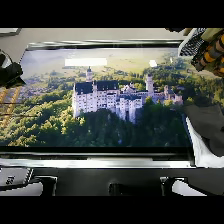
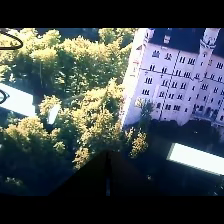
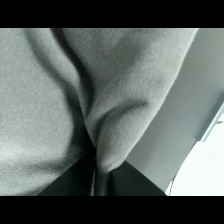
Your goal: Fold the clothes and pants, and hang the long-sleeved shirts on hangers.
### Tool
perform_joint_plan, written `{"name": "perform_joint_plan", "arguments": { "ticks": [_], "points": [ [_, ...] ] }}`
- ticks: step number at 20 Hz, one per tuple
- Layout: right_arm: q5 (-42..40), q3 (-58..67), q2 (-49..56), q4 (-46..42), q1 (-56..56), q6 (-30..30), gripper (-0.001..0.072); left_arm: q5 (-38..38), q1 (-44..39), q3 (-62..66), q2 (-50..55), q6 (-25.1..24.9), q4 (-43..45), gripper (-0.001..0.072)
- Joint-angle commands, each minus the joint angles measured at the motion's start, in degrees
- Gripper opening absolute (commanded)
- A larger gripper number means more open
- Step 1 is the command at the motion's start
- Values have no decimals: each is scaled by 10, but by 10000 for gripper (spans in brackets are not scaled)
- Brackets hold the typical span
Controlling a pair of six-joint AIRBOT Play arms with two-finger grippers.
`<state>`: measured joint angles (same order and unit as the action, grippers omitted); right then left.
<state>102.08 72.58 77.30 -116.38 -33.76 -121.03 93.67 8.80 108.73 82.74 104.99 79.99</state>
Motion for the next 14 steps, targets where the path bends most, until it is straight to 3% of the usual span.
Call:
{"name": "perform_joint_plan", "arguments": {
  "ticks": [1, 14],
  "points": [
    [-1, -5, -3, -15, 0, 4, 32, 0, 0, 0, 0, 0, 0, 17],
    [28, -5, -3, -7, 0, 16, 32, 0, 0, 0, 0, 0, 0, 16]
  ]
}}
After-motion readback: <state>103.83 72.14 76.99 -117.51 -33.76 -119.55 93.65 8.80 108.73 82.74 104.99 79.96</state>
